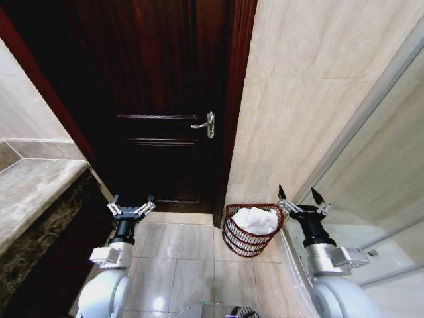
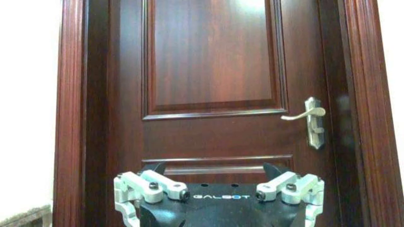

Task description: Discard the used towel into the hamper.

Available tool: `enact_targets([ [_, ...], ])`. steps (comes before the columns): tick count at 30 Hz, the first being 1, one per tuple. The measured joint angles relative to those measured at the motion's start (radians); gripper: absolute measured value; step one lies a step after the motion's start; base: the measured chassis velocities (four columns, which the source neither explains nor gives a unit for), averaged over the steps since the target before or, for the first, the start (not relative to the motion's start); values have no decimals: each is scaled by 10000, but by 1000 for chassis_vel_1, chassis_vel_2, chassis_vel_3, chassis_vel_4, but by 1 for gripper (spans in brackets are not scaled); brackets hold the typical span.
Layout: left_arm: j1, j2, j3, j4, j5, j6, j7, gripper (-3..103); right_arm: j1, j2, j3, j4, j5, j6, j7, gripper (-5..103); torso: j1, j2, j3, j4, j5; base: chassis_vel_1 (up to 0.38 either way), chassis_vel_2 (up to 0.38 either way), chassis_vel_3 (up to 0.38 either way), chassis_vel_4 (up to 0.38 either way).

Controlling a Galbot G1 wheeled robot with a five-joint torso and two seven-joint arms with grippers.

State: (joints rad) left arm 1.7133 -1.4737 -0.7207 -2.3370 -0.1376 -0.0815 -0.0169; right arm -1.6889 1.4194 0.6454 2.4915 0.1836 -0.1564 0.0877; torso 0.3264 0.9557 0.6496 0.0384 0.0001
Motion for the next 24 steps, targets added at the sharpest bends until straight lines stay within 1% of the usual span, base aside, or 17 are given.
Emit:
enact_targets([
  [1, 28, -3, -1, -23, 0, 11, 0, 100, 16, -2, -8, 2, -5, -8, 8, 100, 42, 98, 54, 0, 0, 0, 0, 0, 0],
  [3, 31, -3, -9, -23, -2, 12, 0, 100, 16, 1, -8, 2, -5, -8, 8, 100, 56, 131, 73, 0, 0, 0, 0, 0, 0],
  [5, 14, 8, -60, -23, -19, 13, -1, 100, 6, 52, -14, 1, -16, 4, 9, 100, 119, 262, 140, 0, 0, 0, 0, 0, 0],
  [6, 14, 8, -60, -23, -19, 13, -1, 100, 6, 52, -14, 1, -16, 4, 9, 100, 119, 262, 140, 0, 0, 0, 0, 0, 0],
  [8, -27, 36, -100, 23, -56, 15, -7, 100, -16, 90, -23, 2, -13, 20, 12, 100, 187, 422, 233, 0, 0, 0, 0, 0, 0],
  [10, -39, 36, -99, 42, -60, 27, -9, 100, -45, 79, -35, 15, -5, 23, 18, 100, 207, 469, 261, 0, 0, 0, 0, 0, 0],
  [17, -87, -226, 145, 266, 134, -1, -153, 100, -162, -207, -25, 95, 58, 1, 134, 100, 372, 848, 476, 0, 0, 0, 0, 0, 0],
  [19, -80, -229, 141, 287, 139, -12, -153, 100, -167, -238, -24, 96, 67, -8, 148, 100, 388, 884, 494, 0, 0, 0, 0, 0, 0],
  [21, -72, -235, 93, 407, 180, -100, -154, 100, -142, -363, -18, 96, 100, -44, 219, 100, 463, 1044, 582, 0, 0, 0, 0, 0, 0],
  [22, -72, -235, 93, 407, 180, -100, -154, 100, -142, -363, -18, 96, 100, -44, 219, 100, 463, 1044, 582, 0, 0, 0, 0, 0, 0],
  [24, -46, -326, 98, 520, 342, -228, -166, 100, -85, -392, -12, 96, 167, -75, 278, 100, 522, 1182, 657, 0, 0, 0, 0, 0, 0],
])
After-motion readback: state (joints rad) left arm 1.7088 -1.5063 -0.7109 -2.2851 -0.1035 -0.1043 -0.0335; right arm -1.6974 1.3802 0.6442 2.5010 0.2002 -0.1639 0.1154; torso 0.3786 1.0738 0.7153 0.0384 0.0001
